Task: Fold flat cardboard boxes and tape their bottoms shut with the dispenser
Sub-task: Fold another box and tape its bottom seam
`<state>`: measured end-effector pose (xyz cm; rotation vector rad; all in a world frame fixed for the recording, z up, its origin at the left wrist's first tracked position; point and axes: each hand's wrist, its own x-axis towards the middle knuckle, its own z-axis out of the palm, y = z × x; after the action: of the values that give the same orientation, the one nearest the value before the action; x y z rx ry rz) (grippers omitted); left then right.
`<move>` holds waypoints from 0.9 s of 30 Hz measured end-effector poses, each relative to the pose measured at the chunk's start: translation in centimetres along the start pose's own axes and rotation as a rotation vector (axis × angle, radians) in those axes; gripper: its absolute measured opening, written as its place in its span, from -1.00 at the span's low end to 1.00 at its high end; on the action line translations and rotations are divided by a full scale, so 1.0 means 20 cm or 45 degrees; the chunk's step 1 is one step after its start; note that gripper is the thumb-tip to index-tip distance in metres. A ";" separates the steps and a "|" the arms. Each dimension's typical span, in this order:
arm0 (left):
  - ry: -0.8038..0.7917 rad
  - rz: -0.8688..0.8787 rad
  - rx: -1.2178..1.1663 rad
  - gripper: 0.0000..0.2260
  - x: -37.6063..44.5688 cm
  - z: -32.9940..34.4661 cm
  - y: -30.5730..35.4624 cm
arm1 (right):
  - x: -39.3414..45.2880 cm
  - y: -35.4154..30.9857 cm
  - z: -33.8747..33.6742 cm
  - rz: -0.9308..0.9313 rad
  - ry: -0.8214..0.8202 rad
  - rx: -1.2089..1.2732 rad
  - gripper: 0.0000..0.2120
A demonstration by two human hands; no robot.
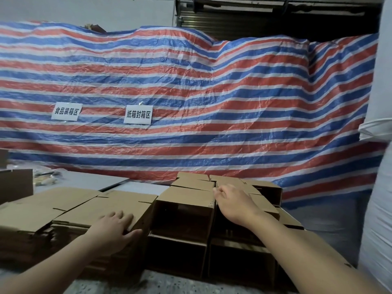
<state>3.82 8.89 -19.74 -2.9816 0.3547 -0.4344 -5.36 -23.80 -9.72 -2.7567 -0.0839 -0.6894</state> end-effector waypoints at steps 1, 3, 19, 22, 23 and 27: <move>0.013 0.005 0.006 -0.36 -0.01 -0.01 0.00 | 0.00 0.00 0.00 -0.008 0.002 -0.018 -0.59; 0.036 0.014 0.006 -0.38 -0.02 -0.02 0.00 | -0.01 -0.01 0.00 -0.013 -0.001 -0.038 -0.59; 0.350 0.028 -0.293 -0.74 -0.13 -0.17 -0.06 | -0.05 -0.02 -0.05 -0.012 -0.003 0.013 -0.55; 0.493 -0.011 -0.363 -0.80 -0.14 -0.25 -0.06 | -0.04 -0.02 -0.07 -0.009 0.018 0.055 -0.55; 0.581 -0.035 -0.444 -0.80 -0.15 -0.29 -0.06 | -0.04 -0.02 -0.08 -0.014 0.028 0.066 -0.55; 0.910 -0.049 -0.646 -0.82 -0.17 -0.50 -0.06 | -0.02 -0.04 -0.12 -0.042 0.088 0.125 -0.55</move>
<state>-2.07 10.12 -10.91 -3.1794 0.5245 -1.6418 -7.01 -23.78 -7.65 -2.6405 -0.1447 -0.7676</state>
